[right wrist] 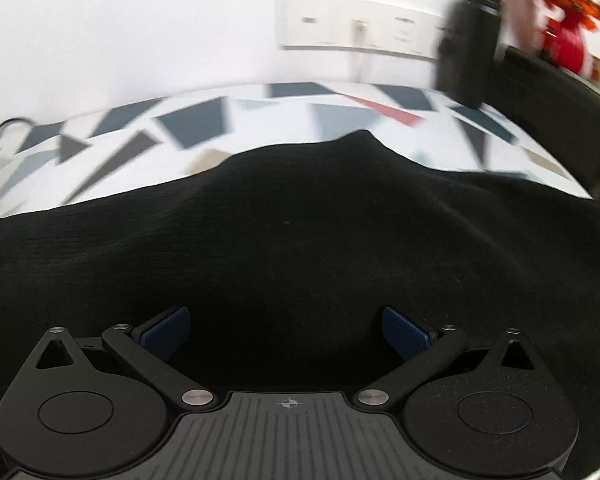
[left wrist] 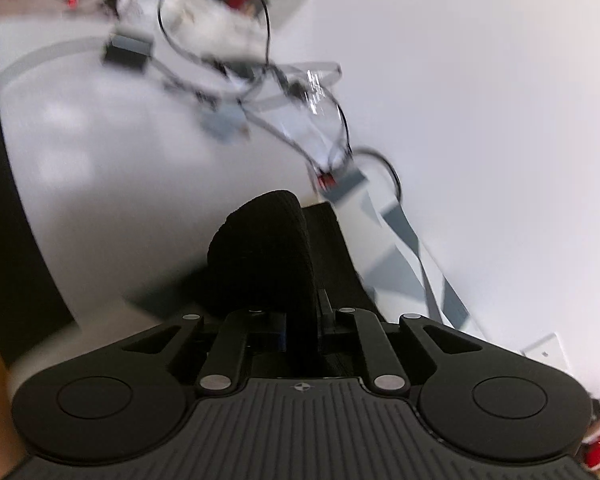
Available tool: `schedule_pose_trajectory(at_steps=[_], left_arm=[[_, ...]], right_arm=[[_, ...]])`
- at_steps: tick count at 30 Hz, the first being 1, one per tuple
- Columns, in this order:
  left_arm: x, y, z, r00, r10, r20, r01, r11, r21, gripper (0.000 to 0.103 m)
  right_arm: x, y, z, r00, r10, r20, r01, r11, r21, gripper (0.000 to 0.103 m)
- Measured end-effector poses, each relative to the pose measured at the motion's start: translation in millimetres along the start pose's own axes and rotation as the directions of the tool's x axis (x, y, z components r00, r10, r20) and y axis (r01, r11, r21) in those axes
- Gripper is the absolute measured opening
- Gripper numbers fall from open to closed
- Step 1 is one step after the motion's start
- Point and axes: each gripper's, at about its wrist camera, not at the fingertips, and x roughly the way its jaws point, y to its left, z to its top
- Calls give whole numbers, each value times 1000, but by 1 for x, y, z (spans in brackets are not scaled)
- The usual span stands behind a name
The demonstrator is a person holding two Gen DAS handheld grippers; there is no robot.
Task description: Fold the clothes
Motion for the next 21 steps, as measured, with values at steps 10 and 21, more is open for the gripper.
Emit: schedule_pose_trajectory(at_steps=[10, 21], left_arm=[[-28, -43, -2, 991, 67, 118, -104, 933, 343, 12], [-21, -179, -127, 968, -210, -139, 235, 553, 800, 12]], right_arm=[[-1, 49, 15, 999, 28, -21, -29, 999, -44, 102], [-13, -136, 31, 983, -179, -48, 184, 901, 394, 102]])
